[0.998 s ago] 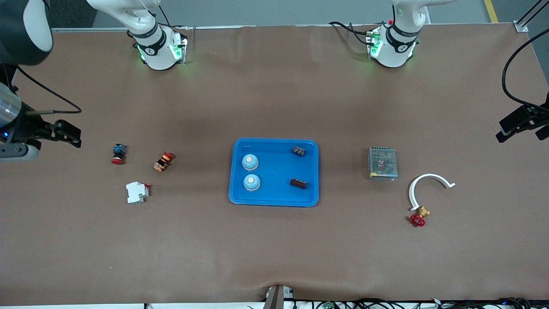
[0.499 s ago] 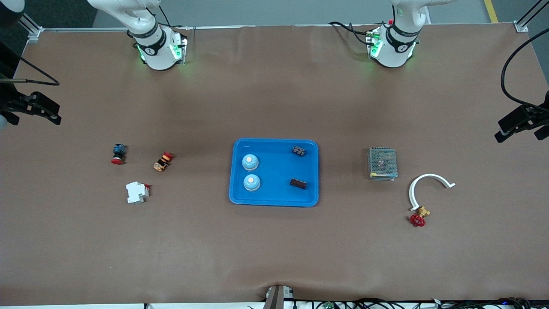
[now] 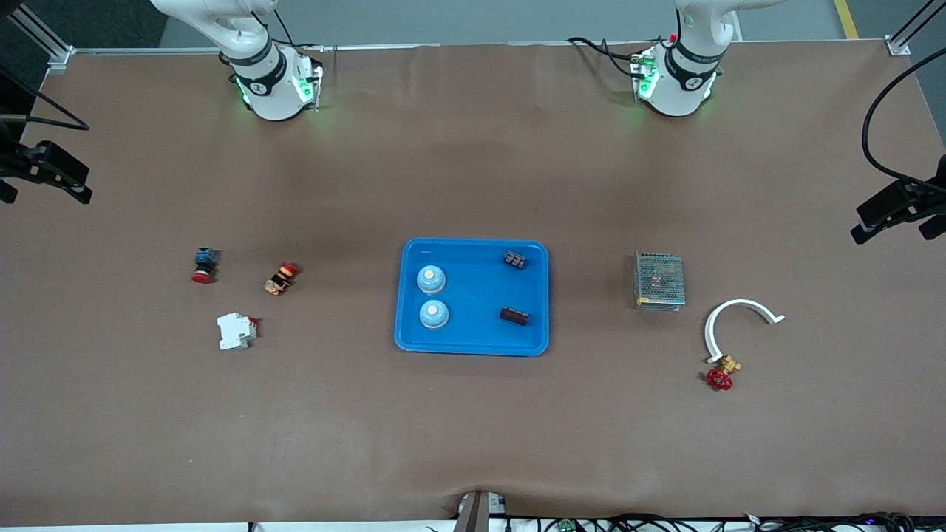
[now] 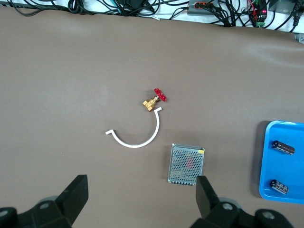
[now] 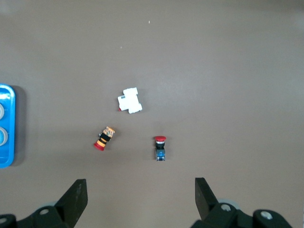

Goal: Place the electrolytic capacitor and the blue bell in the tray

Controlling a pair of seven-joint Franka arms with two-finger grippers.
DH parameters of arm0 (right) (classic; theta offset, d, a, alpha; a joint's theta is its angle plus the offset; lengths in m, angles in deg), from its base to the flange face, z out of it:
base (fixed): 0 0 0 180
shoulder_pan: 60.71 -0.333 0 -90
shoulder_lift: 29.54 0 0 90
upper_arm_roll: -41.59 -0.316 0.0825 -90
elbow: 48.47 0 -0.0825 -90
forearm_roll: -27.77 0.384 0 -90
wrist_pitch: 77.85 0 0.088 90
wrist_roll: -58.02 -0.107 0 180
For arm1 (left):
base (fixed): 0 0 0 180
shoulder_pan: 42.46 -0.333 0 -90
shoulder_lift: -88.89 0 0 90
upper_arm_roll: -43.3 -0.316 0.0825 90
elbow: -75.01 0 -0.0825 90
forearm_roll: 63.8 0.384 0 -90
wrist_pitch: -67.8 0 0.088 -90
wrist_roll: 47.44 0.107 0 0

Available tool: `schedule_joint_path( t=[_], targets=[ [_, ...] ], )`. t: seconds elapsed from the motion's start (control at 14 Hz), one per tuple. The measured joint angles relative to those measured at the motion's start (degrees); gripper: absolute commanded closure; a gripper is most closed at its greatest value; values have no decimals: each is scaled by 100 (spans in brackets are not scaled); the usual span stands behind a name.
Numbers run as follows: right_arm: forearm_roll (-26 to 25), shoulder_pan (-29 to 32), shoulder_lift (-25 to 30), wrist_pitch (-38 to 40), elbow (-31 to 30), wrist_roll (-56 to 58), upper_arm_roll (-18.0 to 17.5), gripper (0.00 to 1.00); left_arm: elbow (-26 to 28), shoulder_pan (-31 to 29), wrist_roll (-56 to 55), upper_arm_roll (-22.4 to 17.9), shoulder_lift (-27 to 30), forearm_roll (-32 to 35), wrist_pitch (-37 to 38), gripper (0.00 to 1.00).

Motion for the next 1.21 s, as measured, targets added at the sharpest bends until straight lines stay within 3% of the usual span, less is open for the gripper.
schedule_joint_path(
  t=[0.21,0.64,1.21],
  targets=[
    [0,12,-38,309,344,0,0,0,4,0,0,0,0,0,98,0],
    [49,144,-257,402,604,-2,3,0,41,57,0,36,-95,122,980,0],
    [184,327,-385,406,623,-2,-3,0,42,149,0,255,-196,474,1010,0]
  ],
)
